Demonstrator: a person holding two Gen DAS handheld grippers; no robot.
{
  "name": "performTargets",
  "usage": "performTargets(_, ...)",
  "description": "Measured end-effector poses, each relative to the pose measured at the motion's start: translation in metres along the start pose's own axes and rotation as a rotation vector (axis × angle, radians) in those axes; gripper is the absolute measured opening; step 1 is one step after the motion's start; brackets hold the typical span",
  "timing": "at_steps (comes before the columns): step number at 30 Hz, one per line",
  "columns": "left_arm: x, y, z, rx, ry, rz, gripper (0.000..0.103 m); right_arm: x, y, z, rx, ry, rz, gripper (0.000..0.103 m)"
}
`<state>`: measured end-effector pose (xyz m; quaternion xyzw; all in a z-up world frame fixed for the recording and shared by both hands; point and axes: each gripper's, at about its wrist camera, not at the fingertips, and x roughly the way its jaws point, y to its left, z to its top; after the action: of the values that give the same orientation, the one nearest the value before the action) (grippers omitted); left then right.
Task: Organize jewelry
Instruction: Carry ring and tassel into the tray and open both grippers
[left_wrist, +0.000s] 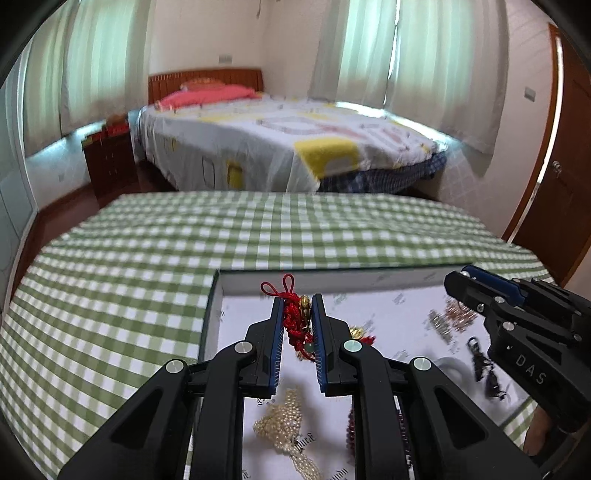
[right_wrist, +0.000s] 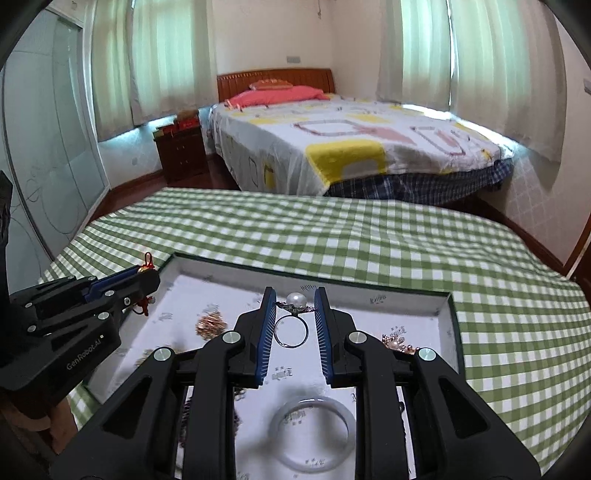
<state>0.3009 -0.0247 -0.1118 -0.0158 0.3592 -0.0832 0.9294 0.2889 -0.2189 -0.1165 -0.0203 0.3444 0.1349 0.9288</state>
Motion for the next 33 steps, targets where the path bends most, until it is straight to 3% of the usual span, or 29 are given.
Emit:
performTargets(6, 0.027, 0.008, -0.011, -0.021, 0.104, 0.006, 0.016, 0.029, -0.007, -0.007, 0.025, 0.09, 0.006, 0.021)
performTargets(17, 0.043, 0.009, -0.014, -0.039, 0.196, 0.027, 0.016, 0.052, -0.005, -0.01, 0.018, 0.183, 0.004, 0.021)
performTargets(33, 0.052, 0.002, -0.011, 0.001, 0.236, 0.036, 0.017, 0.064, -0.003, -0.01, 0.015, 0.262, 0.003, 0.022)
